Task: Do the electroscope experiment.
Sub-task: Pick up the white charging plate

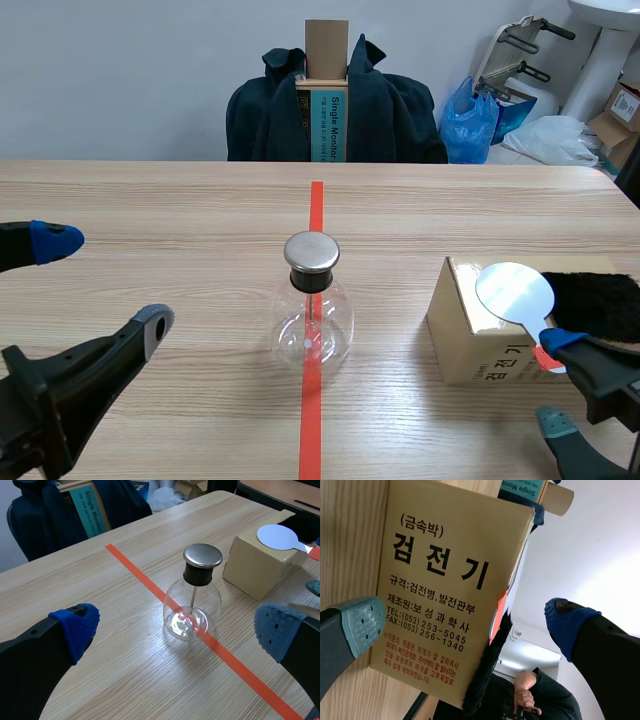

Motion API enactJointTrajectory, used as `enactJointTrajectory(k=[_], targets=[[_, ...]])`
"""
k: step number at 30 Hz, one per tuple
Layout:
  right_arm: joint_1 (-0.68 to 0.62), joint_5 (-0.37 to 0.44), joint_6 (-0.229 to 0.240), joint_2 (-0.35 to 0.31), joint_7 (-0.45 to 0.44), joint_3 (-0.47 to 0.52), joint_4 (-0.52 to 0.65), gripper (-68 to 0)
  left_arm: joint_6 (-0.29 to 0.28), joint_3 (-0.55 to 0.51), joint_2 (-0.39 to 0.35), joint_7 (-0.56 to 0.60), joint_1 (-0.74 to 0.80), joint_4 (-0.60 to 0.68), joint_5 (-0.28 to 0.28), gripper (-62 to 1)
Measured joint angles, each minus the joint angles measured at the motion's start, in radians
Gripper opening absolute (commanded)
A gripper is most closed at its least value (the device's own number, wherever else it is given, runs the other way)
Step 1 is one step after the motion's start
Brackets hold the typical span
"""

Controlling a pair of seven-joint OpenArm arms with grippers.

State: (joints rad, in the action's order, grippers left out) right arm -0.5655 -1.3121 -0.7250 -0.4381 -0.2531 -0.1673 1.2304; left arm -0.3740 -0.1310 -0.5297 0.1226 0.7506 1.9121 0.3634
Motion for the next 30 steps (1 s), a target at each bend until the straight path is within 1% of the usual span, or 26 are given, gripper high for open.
enactJointTrajectory(k=[5, 10, 12, 14, 18, 20, 22, 27, 30], targets=[[0.000, 0.041, 0.000, 0.000, -0.002, 0.001, 0.008, 0.4, 0.000, 0.000, 0.000, 0.000, 0.000, 0.000, 0.000, 1.4], [0.000, 0.093, 0.000, 0.000, -0.066, 0.001, 0.016, 0.4, 0.000, 0.000, 0.000, 0.000, -0.002, 0.000, 0.000, 1.4], [0.003, 0.093, 0.000, 0.000, -0.078, 0.001, 0.016, 0.3, 0.000, 0.000, 0.000, 0.000, -0.002, 0.000, 0.000, 1.4], [0.003, 0.093, 0.000, 0.000, -0.079, 0.001, 0.017, -6.7, 0.000, 0.000, 0.000, 0.000, -0.002, 0.000, 0.000, 1.4], [0.003, 0.109, 0.000, 0.000, -0.079, 0.001, 0.017, -24.9, 0.000, 0.000, 0.000, 0.000, -0.002, 0.000, 0.000, 1.4], [0.003, 0.113, 0.000, 0.000, -0.079, 0.001, 0.017, -31.6, 0.000, 0.000, 0.000, 0.000, -0.002, 0.000, 0.000, 1.4], [0.003, 0.127, 0.000, 0.000, -0.079, 0.001, 0.017, -36.5, 0.000, 0.000, 0.000, 0.000, -0.002, 0.000, 0.000, 1.4], [0.003, 0.127, 0.000, 0.000, -0.079, 0.003, 0.017, -45.9, 0.000, 0.000, 0.000, 0.000, -0.002, 0.000, 0.000, 1.4], [0.003, 0.130, 0.000, 0.000, -0.079, 0.014, 0.017, -54.5, 0.000, 0.000, 0.000, 0.000, -0.002, 0.000, 0.000, 1.4]])
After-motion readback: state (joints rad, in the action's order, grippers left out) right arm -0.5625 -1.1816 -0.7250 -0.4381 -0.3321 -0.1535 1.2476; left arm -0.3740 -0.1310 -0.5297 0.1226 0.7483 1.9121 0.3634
